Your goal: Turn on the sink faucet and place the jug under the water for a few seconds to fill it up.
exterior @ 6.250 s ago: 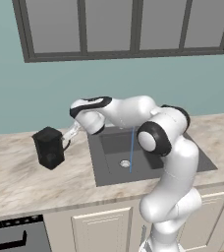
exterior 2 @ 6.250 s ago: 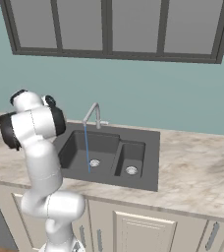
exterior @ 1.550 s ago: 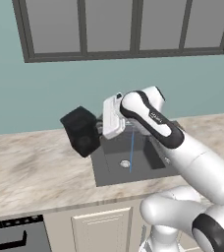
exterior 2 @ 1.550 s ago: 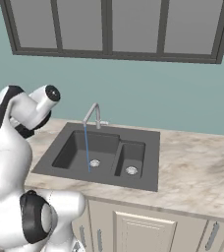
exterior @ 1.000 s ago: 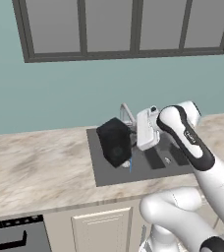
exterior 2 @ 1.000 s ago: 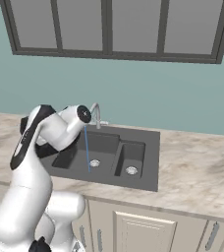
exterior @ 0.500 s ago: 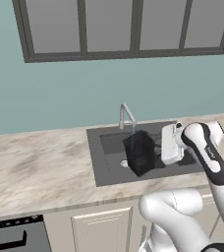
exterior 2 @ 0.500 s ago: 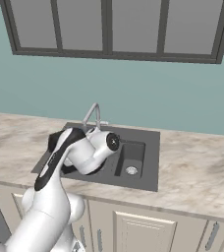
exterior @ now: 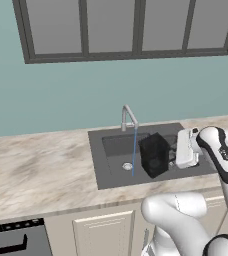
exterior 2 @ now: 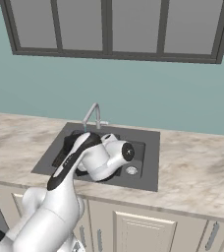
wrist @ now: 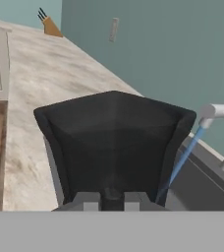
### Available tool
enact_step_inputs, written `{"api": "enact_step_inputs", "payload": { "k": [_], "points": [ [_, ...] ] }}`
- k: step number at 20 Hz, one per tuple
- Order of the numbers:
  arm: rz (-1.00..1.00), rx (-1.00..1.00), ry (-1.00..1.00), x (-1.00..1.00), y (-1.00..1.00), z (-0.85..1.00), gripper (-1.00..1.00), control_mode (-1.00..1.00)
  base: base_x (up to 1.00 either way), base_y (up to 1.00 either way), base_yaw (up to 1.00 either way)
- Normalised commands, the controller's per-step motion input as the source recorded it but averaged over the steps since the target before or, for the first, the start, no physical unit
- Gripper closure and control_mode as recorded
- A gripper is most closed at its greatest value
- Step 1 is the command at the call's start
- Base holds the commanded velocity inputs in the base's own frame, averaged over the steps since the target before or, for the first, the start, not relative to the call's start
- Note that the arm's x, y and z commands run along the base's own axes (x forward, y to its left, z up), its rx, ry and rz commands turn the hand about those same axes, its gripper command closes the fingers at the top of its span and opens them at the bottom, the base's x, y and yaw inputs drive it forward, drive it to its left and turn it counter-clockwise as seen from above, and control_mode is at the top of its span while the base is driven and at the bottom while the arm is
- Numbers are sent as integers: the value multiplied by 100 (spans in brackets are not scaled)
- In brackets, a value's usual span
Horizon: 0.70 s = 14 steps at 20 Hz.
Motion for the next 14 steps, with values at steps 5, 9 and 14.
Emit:
{"api": "enact_step_inputs", "payload": {
  "k": [5,9,14],
  "points": [
    [0,0,0,23,-2,-4,100,-100,0,0,0],
    [0,0,0,9,0,-14,100,-100,0,0,0],
    [0,0,2,0,-3,-9,100,-100,0,0,0]
  ]
}}
